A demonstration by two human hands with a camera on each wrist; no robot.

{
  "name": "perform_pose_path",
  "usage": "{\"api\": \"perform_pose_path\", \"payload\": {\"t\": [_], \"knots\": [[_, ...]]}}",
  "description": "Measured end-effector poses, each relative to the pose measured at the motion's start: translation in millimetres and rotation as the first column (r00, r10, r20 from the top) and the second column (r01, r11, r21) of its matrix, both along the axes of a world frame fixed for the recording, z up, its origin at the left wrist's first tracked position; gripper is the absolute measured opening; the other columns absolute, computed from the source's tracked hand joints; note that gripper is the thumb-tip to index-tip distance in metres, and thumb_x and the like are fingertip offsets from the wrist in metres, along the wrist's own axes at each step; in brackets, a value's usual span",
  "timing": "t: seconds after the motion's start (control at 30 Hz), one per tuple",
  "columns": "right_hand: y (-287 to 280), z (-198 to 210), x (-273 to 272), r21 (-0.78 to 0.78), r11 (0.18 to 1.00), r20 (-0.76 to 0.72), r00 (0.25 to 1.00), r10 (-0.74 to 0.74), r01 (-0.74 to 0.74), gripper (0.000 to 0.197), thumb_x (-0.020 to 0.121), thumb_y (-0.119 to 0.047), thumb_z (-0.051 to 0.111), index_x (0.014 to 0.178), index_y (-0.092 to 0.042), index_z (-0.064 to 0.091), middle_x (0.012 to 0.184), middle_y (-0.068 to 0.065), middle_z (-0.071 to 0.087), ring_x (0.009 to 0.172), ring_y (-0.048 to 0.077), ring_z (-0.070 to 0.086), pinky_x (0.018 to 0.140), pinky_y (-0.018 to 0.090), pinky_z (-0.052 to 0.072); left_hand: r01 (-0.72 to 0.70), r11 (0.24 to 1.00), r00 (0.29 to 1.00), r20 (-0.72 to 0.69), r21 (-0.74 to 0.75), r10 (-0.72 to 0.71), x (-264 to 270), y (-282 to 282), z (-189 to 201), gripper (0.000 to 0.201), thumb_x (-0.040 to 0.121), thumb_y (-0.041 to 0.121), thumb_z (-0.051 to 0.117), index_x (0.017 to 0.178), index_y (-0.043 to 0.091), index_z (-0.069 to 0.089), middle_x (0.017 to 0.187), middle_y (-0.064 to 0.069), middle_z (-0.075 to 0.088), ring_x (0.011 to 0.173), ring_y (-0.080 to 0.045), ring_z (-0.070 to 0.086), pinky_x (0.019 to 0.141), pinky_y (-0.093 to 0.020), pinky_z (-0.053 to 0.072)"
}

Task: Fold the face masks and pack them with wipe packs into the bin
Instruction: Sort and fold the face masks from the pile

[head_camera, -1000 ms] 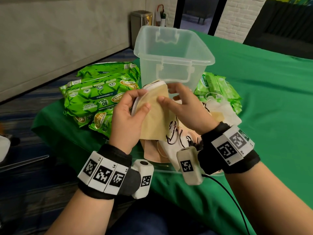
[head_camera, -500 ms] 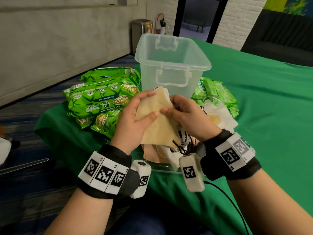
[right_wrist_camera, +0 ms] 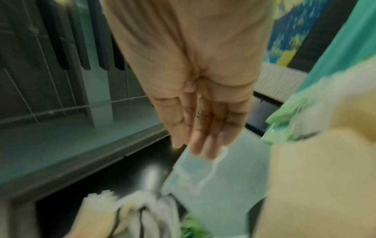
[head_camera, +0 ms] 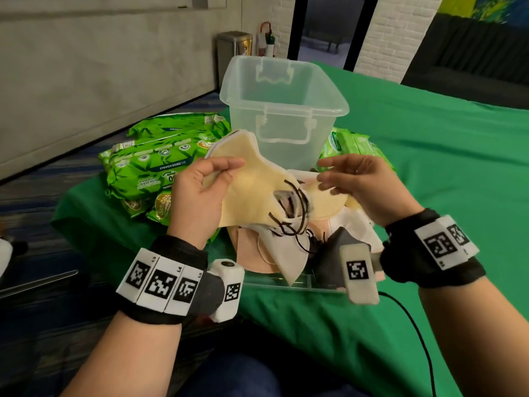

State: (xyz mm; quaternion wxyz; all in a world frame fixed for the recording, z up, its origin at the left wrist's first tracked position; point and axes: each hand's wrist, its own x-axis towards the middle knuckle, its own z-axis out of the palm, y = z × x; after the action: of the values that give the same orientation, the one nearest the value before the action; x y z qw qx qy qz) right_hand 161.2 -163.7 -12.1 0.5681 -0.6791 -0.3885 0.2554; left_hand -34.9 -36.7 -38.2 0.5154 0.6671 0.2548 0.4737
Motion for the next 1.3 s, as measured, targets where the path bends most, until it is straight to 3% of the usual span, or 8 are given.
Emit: {"api": "perform_pose_path", "payload": {"t": [0.1,0.2,0.3,0.47,0.6,0.77,1.1,1.3], "knots": [[3.1,-3.8,23.9,-0.204,0.973,0.131,0.988,-0.084,0.109,0.027,0.08,-0.005,0.068,0.104,-0.017,0.063,0.099,0.005,0.065,0.08,0.013,0.058,0.066,0.024,0.043,0.028,1.0,0.999,-0.045,0.012,-0.027,2.4,-0.3,-1.7,0.032,0.088,0.003,0.057,0.084,0.033,0.067,0.1,0.009,0.065,0.104,-0.003,0.056,0.096,-0.019,0.039],[11.4,-18.1,36.9,-0.579,0.802,0.305,0.951,0.044,0.149,0.064,0.075,-0.019,0.075,0.132,-0.022,0.046,0.131,0.007,0.045,0.114,0.024,0.048,0.092,0.033,0.042,0.025,1.0,0.998,-0.063,0.006,-0.025,3.1,-0.5,-3.5,0.031,0.089,0.004,0.057,0.086,0.034,0.066,0.102,0.01,0.063,0.099,0.005,0.055,0.093,-0.014,0.04],[24.3,-28.9,41.8,-0.686,0.69,0.433,0.892,0.132,0.231,0.092,0.07,-0.032,0.079,0.144,-0.023,0.025,0.146,0.012,0.032,0.128,0.031,0.039,0.104,0.04,0.035,0.011,1.0,0.998,-0.061,-0.012,-0.012,3.1,-0.1,-6.1,0.031,0.088,0.003,0.057,0.087,0.033,0.066,0.104,0.007,0.064,0.094,0.01,0.054,0.091,-0.013,0.041],[41.0,-30.2,39.4,-0.714,0.654,0.519,0.816,0.254,0.25,0.081,0.071,-0.019,0.078,0.139,-0.017,0.035,0.128,0.014,0.052,0.107,0.03,0.053,0.073,0.032,0.048,-0.002,0.999,0.999,-0.051,-0.05,-0.001,0.7,1.0,-7.1,0.029,0.088,0.003,0.058,0.087,0.031,0.067,0.101,0.008,0.065,0.097,0.003,0.056,0.094,-0.022,0.043],[42.8,-23.0,44.4,-0.588,0.746,0.61,0.777,0.154,0.313,0.039,0.079,-0.005,0.065,0.118,-0.009,0.06,0.087,0.014,0.067,0.085,0.029,0.062,0.065,0.023,0.043,-0.02,0.997,0.999,-0.046,-0.07,0.017,-1.0,2.5,-7.7,0.031,0.087,0.003,0.058,0.085,0.032,0.068,0.106,0.0,0.065,0.105,-0.008,0.057,0.098,-0.03,0.043],[37.4,-5.8,54.0,-0.401,0.844,0.548,0.832,-0.091,0.356,0.011,0.075,-0.001,0.071,0.075,-0.009,0.064,0.028,-0.011,0.047,0.03,-0.001,0.048,0.04,0.005,0.037,-0.021,0.997,0.998,-0.061,-0.074,0.017,0.8,0.4,-9.6,0.03,0.087,0.003,0.059,0.085,0.032,0.067,0.099,0.012,0.064,0.101,-0.002,0.057,0.097,-0.026,0.043],[25.1,38.0,44.0,0.1,0.883,0.334,0.821,-0.463,0.458,0.008,0.073,-0.002,0.069,0.078,-0.007,0.067,0.067,0.006,0.061,0.045,0.006,0.055,0.049,0.017,0.048,-0.019,0.998,0.998,-0.065,-0.065,0.015,1.5,-5.0,-8.5,0.03,0.087,0.004,0.059,0.085,0.034,0.067,0.097,0.016,0.062,0.09,0.012,0.054,0.084,-0.007,0.041],[22.7,59.3,7.7,0.285,0.93,-0.104,0.972,-0.209,0.23,0.023,0.075,0.011,0.063,0.063,-0.007,0.056,0.051,-0.002,0.06,0.044,0.01,0.056,0.049,0.019,0.049,0.06,0.981,0.993,-0.093,-0.182,-0.078,5.4,-14.9,-1.8,0.021,0.07,0.047,0.066,0.088,0.036,0.069,0.116,-0.003,0.063,0.112,-0.013,0.056,0.104,-0.04,0.041]]}}
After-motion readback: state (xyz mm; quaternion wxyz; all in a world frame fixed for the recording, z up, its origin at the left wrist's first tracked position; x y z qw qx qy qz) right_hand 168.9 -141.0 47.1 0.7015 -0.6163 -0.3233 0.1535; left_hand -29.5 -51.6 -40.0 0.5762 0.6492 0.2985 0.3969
